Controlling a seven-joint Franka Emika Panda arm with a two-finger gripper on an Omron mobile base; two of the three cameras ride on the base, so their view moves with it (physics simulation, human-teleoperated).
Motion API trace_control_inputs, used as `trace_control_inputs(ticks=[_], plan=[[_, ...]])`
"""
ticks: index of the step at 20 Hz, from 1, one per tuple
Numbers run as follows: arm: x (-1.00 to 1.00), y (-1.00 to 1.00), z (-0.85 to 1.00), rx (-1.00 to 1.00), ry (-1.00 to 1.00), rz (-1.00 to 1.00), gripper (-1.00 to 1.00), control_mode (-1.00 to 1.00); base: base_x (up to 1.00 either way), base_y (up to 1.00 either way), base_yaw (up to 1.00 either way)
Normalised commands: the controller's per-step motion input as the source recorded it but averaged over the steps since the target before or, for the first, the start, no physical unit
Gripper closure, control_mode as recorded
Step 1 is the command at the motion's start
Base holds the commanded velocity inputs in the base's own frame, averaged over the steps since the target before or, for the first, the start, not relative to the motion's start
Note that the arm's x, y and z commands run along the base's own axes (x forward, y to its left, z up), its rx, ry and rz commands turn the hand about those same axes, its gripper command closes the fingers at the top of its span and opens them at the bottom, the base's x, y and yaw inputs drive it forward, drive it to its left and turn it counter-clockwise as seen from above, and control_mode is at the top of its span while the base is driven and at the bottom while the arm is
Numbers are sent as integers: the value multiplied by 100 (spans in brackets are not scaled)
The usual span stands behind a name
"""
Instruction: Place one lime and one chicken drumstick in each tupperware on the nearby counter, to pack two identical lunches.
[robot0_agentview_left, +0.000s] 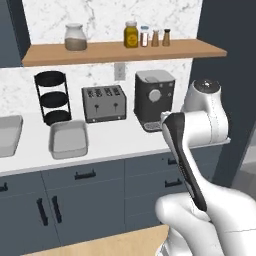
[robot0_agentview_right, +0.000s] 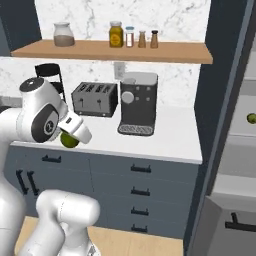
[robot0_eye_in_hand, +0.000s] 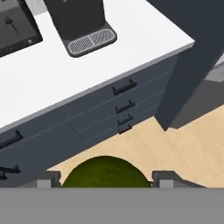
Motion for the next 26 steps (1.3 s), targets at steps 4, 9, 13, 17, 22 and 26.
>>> trace_control_inputs(ticks=[4, 9, 13, 17, 22, 26], plan=[[0, 0, 0, 0, 0, 0, 100, 100, 0, 100, 18], [0, 0, 0, 0, 0, 0, 100, 100, 8, 100, 14], [0, 0, 0, 0, 0, 0, 100, 100, 17, 70, 8], [10, 0, 0, 0, 0, 0, 100, -100, 15, 12, 1], [88, -21, 0, 0, 5, 0, 100, -100, 0, 0, 0], [100, -8, -20, 0, 17, 4, 100, -100, 0, 0, 0]])
